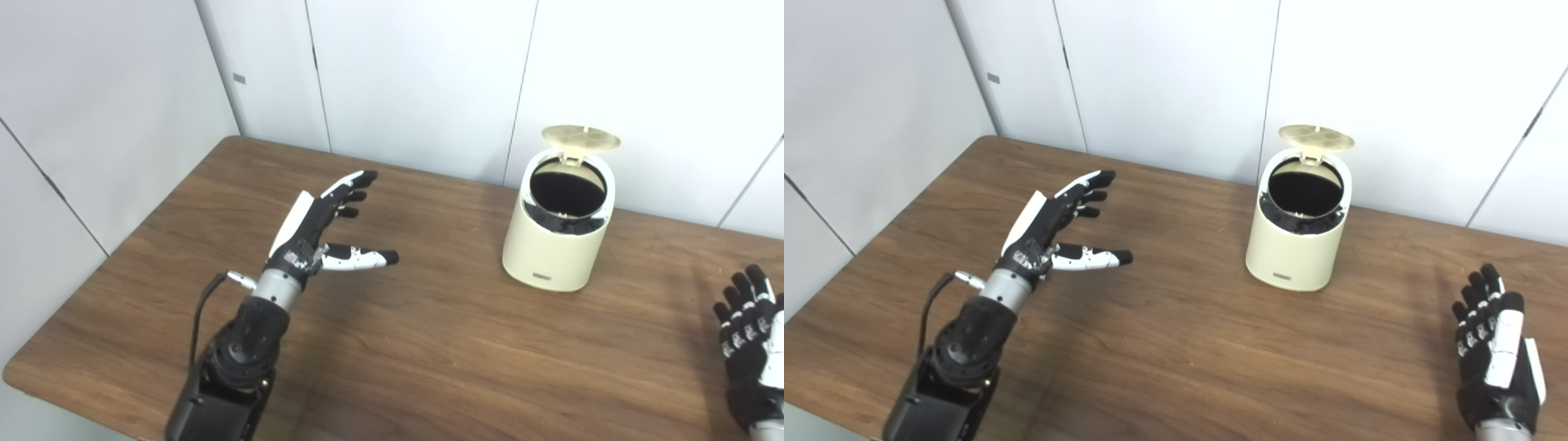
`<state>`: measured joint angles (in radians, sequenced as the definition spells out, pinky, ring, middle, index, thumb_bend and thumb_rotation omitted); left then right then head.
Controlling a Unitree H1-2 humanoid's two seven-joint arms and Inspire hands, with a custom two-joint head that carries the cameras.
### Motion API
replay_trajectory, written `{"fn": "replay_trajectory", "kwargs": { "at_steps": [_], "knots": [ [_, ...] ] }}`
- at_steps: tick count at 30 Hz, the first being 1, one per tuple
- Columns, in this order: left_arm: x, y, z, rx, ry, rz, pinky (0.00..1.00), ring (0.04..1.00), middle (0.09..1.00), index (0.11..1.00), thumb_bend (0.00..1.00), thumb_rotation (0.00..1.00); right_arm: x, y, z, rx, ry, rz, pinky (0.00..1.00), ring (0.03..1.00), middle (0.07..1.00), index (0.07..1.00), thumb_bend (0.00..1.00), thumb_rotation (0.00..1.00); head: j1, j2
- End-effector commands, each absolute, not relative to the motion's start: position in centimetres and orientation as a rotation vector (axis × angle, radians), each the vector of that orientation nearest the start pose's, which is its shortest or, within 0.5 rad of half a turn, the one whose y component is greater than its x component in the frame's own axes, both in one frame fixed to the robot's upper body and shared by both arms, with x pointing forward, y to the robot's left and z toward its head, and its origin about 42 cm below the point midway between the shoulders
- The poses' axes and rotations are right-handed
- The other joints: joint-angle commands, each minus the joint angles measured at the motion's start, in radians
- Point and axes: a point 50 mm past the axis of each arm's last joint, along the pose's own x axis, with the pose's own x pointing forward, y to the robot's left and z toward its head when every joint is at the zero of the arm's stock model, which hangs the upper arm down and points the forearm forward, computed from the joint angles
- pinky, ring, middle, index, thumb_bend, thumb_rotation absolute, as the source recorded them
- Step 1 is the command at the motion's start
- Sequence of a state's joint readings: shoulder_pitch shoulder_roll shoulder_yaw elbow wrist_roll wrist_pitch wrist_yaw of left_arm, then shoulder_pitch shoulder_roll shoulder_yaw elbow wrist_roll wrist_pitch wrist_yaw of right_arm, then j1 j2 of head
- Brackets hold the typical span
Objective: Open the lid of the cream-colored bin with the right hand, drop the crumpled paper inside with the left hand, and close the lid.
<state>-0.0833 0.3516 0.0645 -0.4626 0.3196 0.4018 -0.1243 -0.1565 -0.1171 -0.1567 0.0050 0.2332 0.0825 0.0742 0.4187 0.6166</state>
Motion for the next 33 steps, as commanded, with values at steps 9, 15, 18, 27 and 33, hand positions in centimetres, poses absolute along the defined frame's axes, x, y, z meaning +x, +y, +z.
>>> {"fn": "replay_trajectory", "kwargs": {
  "at_steps": [9, 15, 18, 27, 33],
  "knots": [
    [27.9, 33.5, 26.8, 1.19, -0.033, 0.093, 0.68, 0.809, 0.815, 0.799, 0.94, 0.05, 33.7, -27.9, 16.7, 0.15, -0.153, -0.008, 1.0, 0.996, 0.985, 0.973, 0.58, 1.0, 0.012, 0.005],
    [27.2, 35.4, 26.2, 1.319, 0.07, 0.129, 0.67, 0.801, 0.804, 0.778, 0.96, 0.05, 33.7, -27.5, 17.1, 0.153, -0.139, -0.009, 1.0, 1.0, 0.99, 0.982, 0.6, 1.0, 0.019, 0.005],
    [26.9, 36.4, 25.7, 1.355, 0.112, 0.14, 0.66, 0.802, 0.811, 0.779, 0.96, 0.07, 33.8, -27.3, 17.2, 0.153, -0.133, -0.014, 1.0, 1.0, 0.987, 0.982, 0.61, 1.0, 0.021, 0.004],
    [26.7, 38.4, 24.5, 1.424, 0.208, 0.163, 0.7, 0.823, 0.821, 0.781, 0.94, 0.09, 33.7, -27.2, 17.2, 0.149, -0.14, -0.013, 1.0, 1.0, 0.986, 0.98, 0.61, 1.0, 0.015, 0.004],
    [27.1, 39.5, 23.9, 1.428, 0.252, 0.171, 0.68, 0.825, 0.825, 0.779, 0.93, 0.07, 33.6, -27.1, 17.5, 0.152, -0.138, -0.018, 1.0, 0.997, 0.973, 0.966, 0.59, 1.0, 0.016, 0.005]
  ]
}}
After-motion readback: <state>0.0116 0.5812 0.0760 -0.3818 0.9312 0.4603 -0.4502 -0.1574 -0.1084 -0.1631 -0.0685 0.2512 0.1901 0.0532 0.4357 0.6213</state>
